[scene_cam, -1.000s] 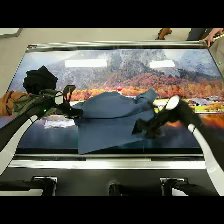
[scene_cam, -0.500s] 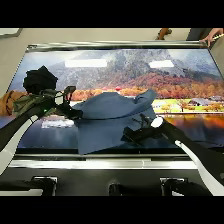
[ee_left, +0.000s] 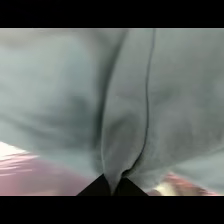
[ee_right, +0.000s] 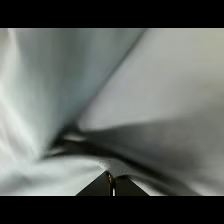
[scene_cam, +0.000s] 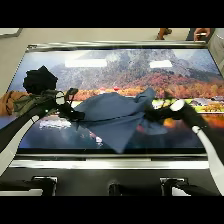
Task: Fold the shirts.
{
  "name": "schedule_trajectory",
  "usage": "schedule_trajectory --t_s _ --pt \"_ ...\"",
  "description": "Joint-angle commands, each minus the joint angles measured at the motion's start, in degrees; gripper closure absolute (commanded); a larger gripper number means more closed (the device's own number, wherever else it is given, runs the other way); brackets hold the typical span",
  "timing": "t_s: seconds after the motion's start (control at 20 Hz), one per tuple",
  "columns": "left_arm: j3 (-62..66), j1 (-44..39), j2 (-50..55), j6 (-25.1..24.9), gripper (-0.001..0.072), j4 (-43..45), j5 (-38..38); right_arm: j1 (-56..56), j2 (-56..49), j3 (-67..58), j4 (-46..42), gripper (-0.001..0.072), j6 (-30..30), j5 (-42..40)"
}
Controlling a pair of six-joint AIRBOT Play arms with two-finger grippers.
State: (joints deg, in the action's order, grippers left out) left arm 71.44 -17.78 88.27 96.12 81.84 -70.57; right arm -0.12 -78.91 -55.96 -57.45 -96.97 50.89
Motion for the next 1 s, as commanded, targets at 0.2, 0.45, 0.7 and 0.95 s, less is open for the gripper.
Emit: schedule_trajectory --t_s 0.2,0.45,0.7,0.95 --pt "-0.02 -5.7 2.91 -1.03 0.0676 -8.79 2.86 -4.96 -0.7 -4.44 -2.58 0.012 3.43 12.0" --pt "-0.02 -5.84 2.86 -3.17 0.0676 -8.74 2.43 -4.92 0.98 4.68 1.9 0.0093 13.25 28.55" --pt "-0.02 -5.86 2.86 -4.63 0.0676 -8.57 2.51 -4.9 3.63 21.2 15.58 0.0116 15.78 20.09" --pt "0.0 -5.81 2.86 -5.33 0.0676 -8.26 2.14 7.58 3.63 22.82 17.9 0.0119 12.5 10.93"
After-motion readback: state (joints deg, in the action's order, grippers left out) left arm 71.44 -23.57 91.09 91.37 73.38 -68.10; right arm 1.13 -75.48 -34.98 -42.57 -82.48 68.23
